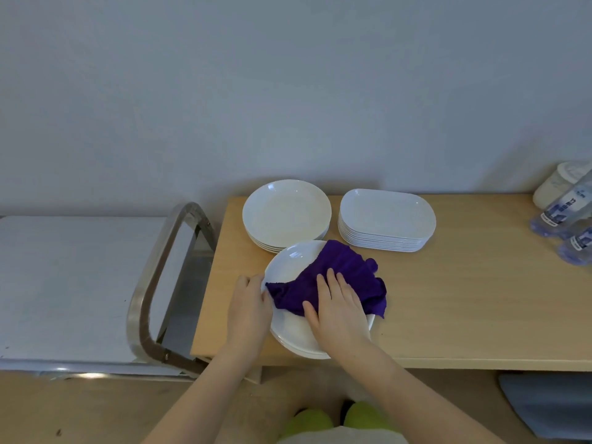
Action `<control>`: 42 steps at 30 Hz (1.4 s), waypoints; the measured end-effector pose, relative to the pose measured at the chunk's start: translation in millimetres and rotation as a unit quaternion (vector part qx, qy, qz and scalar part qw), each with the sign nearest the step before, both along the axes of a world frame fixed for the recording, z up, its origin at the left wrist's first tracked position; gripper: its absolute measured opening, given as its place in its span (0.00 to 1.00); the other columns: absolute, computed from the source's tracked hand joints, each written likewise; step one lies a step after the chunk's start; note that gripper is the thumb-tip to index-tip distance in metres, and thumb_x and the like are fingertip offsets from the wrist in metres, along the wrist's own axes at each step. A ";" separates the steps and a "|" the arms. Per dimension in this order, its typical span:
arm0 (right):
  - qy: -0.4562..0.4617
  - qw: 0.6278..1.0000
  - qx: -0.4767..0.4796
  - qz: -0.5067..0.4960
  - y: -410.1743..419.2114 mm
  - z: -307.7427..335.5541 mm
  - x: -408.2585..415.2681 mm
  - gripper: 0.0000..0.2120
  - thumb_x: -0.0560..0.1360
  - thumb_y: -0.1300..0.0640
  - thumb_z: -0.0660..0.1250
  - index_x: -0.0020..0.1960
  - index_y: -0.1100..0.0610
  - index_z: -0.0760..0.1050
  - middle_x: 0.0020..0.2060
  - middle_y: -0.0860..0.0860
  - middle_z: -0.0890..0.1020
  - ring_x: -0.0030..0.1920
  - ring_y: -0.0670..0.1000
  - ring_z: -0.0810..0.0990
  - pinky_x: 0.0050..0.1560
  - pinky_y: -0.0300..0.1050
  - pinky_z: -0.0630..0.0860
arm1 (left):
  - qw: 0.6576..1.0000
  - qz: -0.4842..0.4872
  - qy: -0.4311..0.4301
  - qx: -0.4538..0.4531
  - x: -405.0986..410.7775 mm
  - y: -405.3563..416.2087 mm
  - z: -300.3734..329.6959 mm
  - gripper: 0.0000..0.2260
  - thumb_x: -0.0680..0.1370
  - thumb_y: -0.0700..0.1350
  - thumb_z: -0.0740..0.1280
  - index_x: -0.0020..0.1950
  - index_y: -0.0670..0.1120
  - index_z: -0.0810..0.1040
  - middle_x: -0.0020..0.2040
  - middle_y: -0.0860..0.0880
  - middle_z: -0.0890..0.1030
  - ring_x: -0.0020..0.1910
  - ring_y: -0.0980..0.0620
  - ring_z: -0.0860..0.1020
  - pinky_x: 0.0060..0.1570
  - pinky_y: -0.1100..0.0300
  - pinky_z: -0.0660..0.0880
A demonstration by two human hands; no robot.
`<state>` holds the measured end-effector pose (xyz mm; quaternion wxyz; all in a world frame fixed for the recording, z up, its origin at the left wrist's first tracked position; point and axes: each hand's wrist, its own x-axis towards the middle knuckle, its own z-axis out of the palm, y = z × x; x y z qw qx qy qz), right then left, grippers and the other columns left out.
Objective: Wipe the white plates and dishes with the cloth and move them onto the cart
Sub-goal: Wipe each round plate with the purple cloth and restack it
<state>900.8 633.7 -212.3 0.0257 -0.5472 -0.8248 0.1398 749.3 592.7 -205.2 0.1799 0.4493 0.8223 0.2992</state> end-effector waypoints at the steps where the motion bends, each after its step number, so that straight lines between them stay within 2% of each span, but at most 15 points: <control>1: -0.004 1.000 -0.004 0.016 0.3 0.8 1.7 0.30 0.80 0.42 0.50 0.77 0.55 0.52 0.77 0.53 0.54 0.76 0.53 0.51 0.75 0.48 0.49 | 1.000 -0.003 0.003 0.001 -0.3 -0.9 -0.9 0.14 0.80 0.42 0.61 0.66 0.47 0.73 0.50 0.54 0.69 0.43 0.57 0.73 0.38 0.68 0.68; 7: -0.053 0.996 -0.010 0.071 -9.0 1.8 18.5 0.31 0.80 0.44 0.52 0.78 0.57 0.50 0.77 0.55 0.53 0.77 0.53 0.51 0.75 0.48 0.47 | 0.999 -0.015 0.038 -0.005 3.3 -3.5 -2.2 0.17 0.80 0.39 0.60 0.70 0.43 0.69 0.50 0.52 0.67 0.41 0.56 0.70 0.36 0.70 0.65; 12: -0.093 0.996 -0.008 0.014 -2.7 4.0 27.5 0.31 0.81 0.46 0.51 0.77 0.61 0.47 0.77 0.59 0.51 0.77 0.55 0.49 0.75 0.49 0.45 | 0.998 -0.045 0.048 0.004 1.9 -7.7 -0.6 0.18 0.79 0.37 0.61 0.69 0.41 0.70 0.49 0.52 0.67 0.39 0.56 0.70 0.34 0.71 0.64; 16: -0.048 0.998 -0.041 -0.010 13.9 7.5 11.4 0.32 0.77 0.52 0.55 0.77 0.62 0.48 0.77 0.58 0.50 0.77 0.55 0.48 0.75 0.49 0.46 | 0.999 -0.033 0.029 0.004 1.6 -5.1 -0.7 0.18 0.79 0.36 0.61 0.69 0.41 0.70 0.50 0.52 0.67 0.42 0.56 0.71 0.39 0.70 0.67; 21: 0.017 0.997 -0.048 0.053 35.2 5.5 -9.0 0.32 0.77 0.54 0.56 0.77 0.57 0.50 0.77 0.52 0.52 0.77 0.50 0.48 0.75 0.47 0.46 | 0.999 -0.036 -0.003 0.018 0.3 -4.0 0.8 0.16 0.79 0.36 0.61 0.66 0.41 0.72 0.48 0.52 0.69 0.41 0.55 0.71 0.36 0.72 0.67; 24: 0.032 0.993 -0.039 0.102 38.6 2.6 -22.4 0.31 0.77 0.52 0.56 0.77 0.56 0.50 0.77 0.51 0.52 0.77 0.50 0.49 0.75 0.47 0.47 | 0.999 -0.040 -0.007 0.024 -0.2 -3.5 1.1 0.15 0.79 0.35 0.62 0.66 0.40 0.73 0.49 0.51 0.70 0.41 0.55 0.72 0.36 0.71 0.68; 27: 0.038 0.989 -0.021 0.142 35.3 -1.2 -31.1 0.30 0.78 0.48 0.55 0.77 0.55 0.52 0.77 0.51 0.54 0.76 0.49 0.50 0.74 0.46 0.47 | 0.999 -0.040 -0.014 0.031 -1.2 -4.0 1.5 0.15 0.78 0.35 0.62 0.65 0.41 0.74 0.49 0.50 0.71 0.42 0.55 0.73 0.40 0.65 0.74; 30: 0.032 0.982 -0.008 0.187 34.7 -3.9 -28.8 0.29 0.78 0.48 0.55 0.77 0.52 0.52 0.77 0.49 0.54 0.76 0.48 0.51 0.74 0.44 0.46 | 0.998 -0.034 -0.030 0.039 -2.4 -3.7 1.6 0.13 0.78 0.36 0.63 0.62 0.43 0.76 0.48 0.51 0.72 0.41 0.56 0.73 0.40 0.61 0.77; 34: -0.013 0.978 0.014 0.206 42.7 -2.8 -21.5 0.28 0.79 0.48 0.54 0.77 0.51 0.52 0.77 0.48 0.54 0.76 0.49 0.52 0.74 0.48 0.49 | 0.999 -0.024 -0.032 0.030 -2.6 -2.2 0.6 0.12 0.78 0.36 0.63 0.61 0.42 0.75 0.48 0.51 0.72 0.41 0.56 0.73 0.41 0.59 0.77; 39: -0.075 0.986 0.039 0.141 54.5 3.0 -3.0 0.27 0.80 0.49 0.50 0.77 0.54 0.52 0.77 0.49 0.53 0.76 0.51 0.52 0.73 0.50 0.54 | 0.999 -0.012 -0.035 0.004 -3.1 0.5 0.2 0.13 0.80 0.38 0.61 0.64 0.45 0.73 0.51 0.52 0.71 0.43 0.56 0.74 0.43 0.61 0.77; 42: -0.107 0.987 0.041 0.116 55.0 5.3 12.4 0.27 0.80 0.52 0.51 0.77 0.57 0.53 0.77 0.51 0.53 0.76 0.52 0.52 0.73 0.49 0.55 | 0.999 0.001 -0.036 0.008 -1.6 1.0 -1.4 0.11 0.80 0.38 0.60 0.61 0.45 0.75 0.50 0.52 0.71 0.42 0.57 0.73 0.38 0.68 0.73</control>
